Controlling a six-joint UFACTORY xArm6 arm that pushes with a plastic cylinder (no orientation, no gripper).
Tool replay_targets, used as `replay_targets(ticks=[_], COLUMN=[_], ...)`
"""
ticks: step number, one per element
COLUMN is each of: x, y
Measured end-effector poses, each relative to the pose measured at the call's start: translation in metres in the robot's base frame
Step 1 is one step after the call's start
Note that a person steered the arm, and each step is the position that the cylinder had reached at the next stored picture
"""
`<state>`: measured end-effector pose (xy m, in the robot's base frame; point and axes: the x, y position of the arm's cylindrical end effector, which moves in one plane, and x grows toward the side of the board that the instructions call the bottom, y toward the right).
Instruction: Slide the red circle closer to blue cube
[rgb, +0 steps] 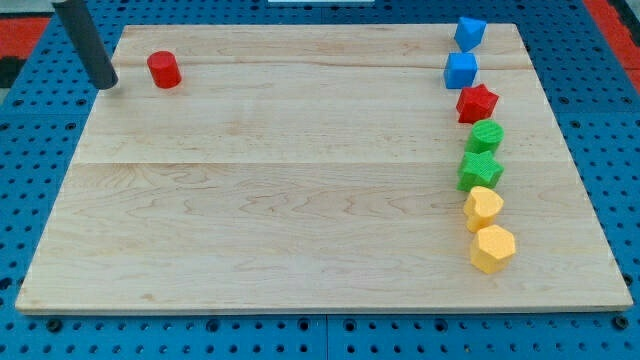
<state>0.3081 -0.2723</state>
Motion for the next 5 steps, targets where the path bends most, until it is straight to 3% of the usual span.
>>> replay_targets(ticks=[2,4,5], x=[-0.038,-0.069,-0.079], y=[0.138,0.095,0.148])
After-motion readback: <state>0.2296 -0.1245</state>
